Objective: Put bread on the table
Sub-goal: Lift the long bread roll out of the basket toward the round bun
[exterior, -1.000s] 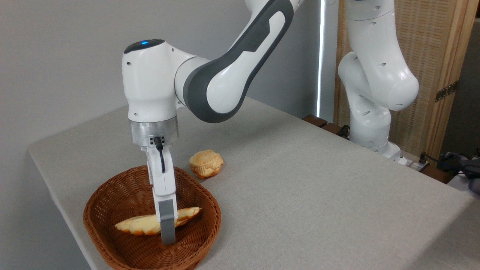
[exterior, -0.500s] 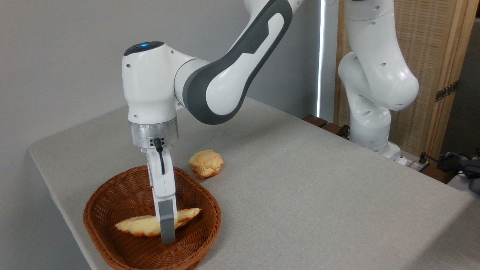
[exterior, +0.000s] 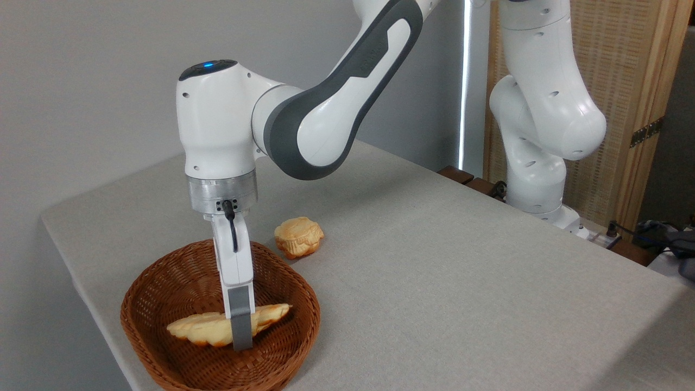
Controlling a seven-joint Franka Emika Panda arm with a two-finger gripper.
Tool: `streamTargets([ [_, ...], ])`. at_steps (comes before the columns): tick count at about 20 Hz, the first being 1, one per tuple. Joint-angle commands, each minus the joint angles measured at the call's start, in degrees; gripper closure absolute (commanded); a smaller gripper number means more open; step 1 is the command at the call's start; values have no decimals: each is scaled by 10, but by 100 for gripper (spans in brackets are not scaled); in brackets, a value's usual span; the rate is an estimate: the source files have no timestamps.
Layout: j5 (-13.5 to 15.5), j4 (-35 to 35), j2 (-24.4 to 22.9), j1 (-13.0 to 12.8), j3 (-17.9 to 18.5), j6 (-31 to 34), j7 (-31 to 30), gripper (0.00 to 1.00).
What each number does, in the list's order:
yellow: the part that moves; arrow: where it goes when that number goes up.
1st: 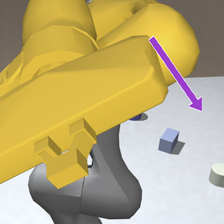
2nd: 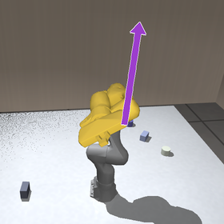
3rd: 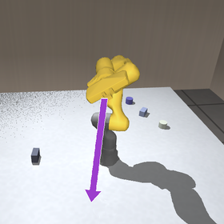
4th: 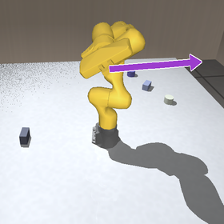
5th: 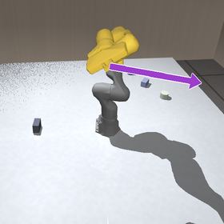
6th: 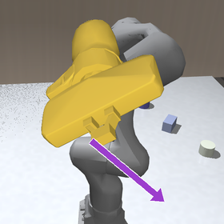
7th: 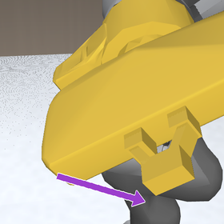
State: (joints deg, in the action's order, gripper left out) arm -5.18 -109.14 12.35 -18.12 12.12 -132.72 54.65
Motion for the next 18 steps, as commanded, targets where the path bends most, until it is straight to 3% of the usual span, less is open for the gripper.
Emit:
streamTargets([
  [1,-2,0,3,2,-5,-3,4,71],
  [8,2,2,-12,2,-6,11,2,71],
  [11,37,2,-42,2,-6,29,2,71],
  [18,73,2,-115,6,1,122,-3,69],
])
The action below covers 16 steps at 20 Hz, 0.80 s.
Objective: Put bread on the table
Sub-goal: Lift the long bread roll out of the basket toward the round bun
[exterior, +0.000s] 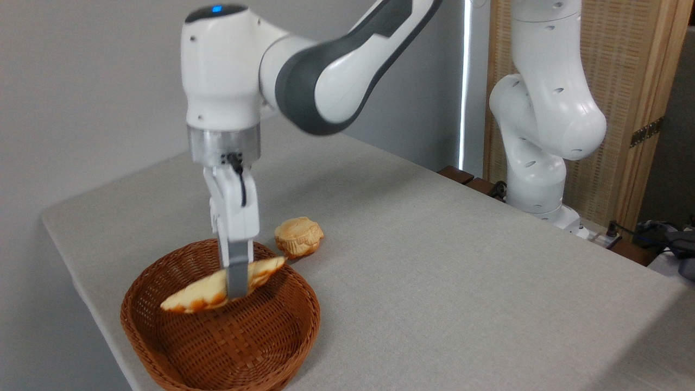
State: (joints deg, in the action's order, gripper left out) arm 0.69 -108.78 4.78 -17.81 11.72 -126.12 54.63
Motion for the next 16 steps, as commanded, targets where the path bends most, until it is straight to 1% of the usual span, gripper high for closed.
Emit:
streamTargets([
  [1,14,-3,-49,4,6,77,-3,68],
  [7,13,-7,-100,5,27,230,4,67],
  [9,11,-13,-109,5,28,267,5,63],
  [11,8,-26,-120,5,35,286,6,60],
  [14,5,-47,-130,5,40,310,6,59],
  [16,1,-52,-129,4,42,327,6,53],
])
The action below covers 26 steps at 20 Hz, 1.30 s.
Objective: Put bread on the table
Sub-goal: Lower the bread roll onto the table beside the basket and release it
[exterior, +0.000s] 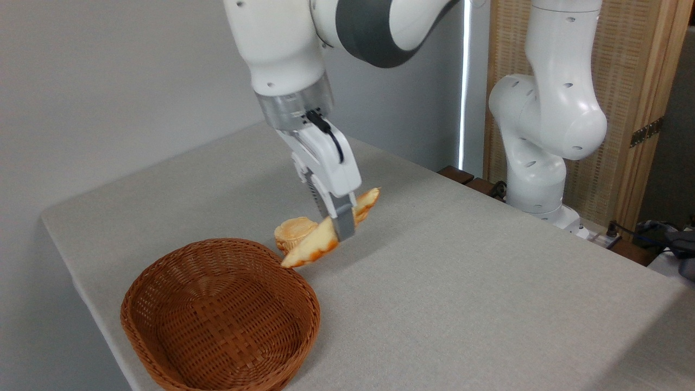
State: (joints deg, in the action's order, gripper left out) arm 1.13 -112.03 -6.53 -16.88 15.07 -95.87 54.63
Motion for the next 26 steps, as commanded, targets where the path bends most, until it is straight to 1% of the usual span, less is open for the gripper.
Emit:
streamTargets([
  [1,-7,-23,-16,-5,8,26,6,41],
  [2,-9,-25,-15,-6,8,26,5,19],
  [3,-9,-25,-12,-6,8,25,5,1],
  [9,-8,-24,1,-11,1,1,4,0],
  [12,-5,-24,9,-14,0,-2,4,0],
  [13,-6,-24,9,-20,1,-2,4,0],
  [16,-8,-21,9,-21,1,-5,4,0],
  [21,-8,22,6,-23,-4,-56,-3,0],
  [23,-8,29,7,-23,-7,-90,-7,0],
  [24,-7,29,7,-23,-7,-107,-21,0],
  [26,-10,30,9,-23,-11,-143,-68,0],
])
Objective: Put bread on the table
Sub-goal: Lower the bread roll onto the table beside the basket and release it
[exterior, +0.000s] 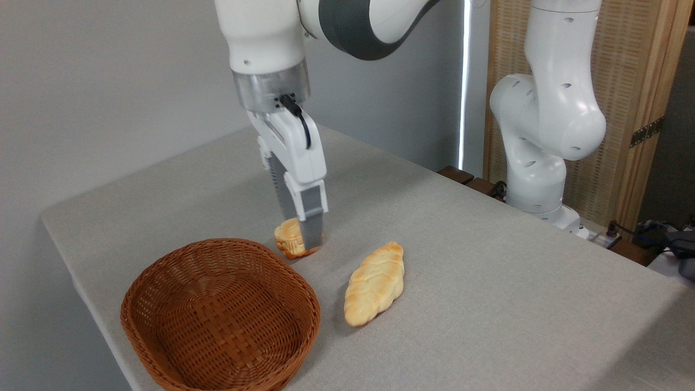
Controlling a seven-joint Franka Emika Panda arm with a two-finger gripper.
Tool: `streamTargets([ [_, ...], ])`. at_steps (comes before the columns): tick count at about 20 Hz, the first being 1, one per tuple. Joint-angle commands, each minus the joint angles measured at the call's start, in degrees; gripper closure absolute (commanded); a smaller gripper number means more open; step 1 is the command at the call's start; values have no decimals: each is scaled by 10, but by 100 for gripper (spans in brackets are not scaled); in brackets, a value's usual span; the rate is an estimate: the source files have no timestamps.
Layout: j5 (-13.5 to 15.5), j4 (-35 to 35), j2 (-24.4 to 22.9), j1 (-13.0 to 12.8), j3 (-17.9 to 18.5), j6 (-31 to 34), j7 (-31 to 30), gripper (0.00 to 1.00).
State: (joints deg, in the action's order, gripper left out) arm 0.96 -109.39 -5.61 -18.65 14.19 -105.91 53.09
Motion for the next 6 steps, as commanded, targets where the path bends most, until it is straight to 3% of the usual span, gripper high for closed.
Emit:
streamTargets([
  [1,-8,4,1,-5,-6,-55,-79,0],
  [4,-22,5,0,-1,0,-62,-136,0],
  [6,-22,5,-1,3,2,-62,-142,0],
])
